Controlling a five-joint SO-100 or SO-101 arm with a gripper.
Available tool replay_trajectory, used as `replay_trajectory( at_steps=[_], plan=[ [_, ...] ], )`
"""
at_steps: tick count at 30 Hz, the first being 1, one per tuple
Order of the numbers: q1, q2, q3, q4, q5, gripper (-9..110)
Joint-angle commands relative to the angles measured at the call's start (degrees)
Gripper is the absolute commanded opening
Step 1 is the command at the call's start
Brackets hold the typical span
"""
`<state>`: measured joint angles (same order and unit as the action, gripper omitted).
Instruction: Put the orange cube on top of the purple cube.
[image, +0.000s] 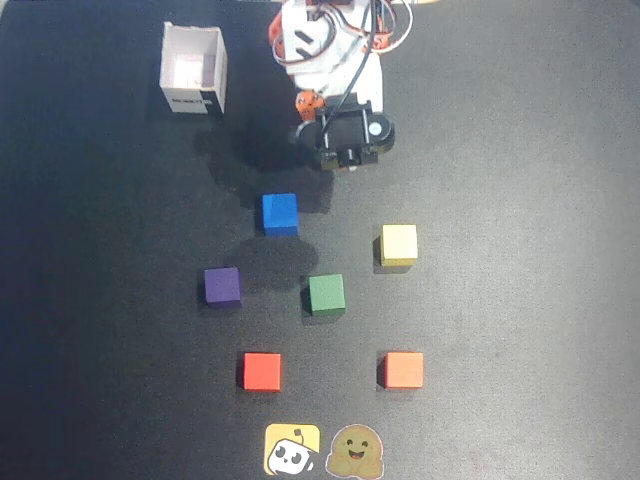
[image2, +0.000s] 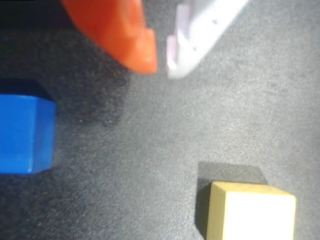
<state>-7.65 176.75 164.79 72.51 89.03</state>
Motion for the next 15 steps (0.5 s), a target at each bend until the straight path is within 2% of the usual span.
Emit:
replay_trajectory(
  at_steps=[1,13,15],
  plan=[
    [0.44,0.44,-0.18,0.18,0.09,0],
    [0.35,0.44,-0.18,-0.53,0.00,1],
    [-0.09,0.44,-0.18,-1.41,-0.53,6]
  ],
)
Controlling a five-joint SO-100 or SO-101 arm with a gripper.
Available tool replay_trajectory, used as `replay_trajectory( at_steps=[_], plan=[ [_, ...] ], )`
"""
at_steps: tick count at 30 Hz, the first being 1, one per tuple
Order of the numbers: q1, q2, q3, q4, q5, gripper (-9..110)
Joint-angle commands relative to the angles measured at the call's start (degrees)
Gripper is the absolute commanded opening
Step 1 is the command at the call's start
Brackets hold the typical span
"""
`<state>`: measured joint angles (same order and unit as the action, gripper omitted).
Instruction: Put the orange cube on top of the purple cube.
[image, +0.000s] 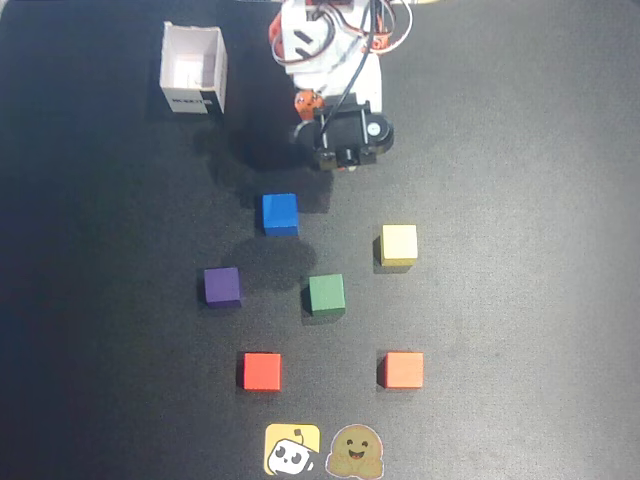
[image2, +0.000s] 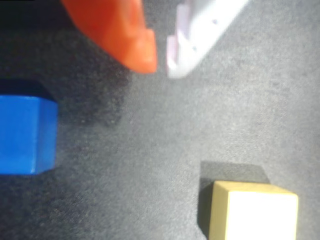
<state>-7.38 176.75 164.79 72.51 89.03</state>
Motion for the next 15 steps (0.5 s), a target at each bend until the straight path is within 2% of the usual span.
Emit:
replay_trajectory(
  at_steps=[1,6,9,15],
  plan=[
    [-0.35,0.44,-0.18,-2.02,-1.14,9],
    [-2.37,0.26,-2.20,-2.81,0.35,17],
    [-2.81,-4.39,-5.36,-4.22,0.62,17],
    [-3.78,-33.13,-24.08,-6.68,1.67,17]
  ],
)
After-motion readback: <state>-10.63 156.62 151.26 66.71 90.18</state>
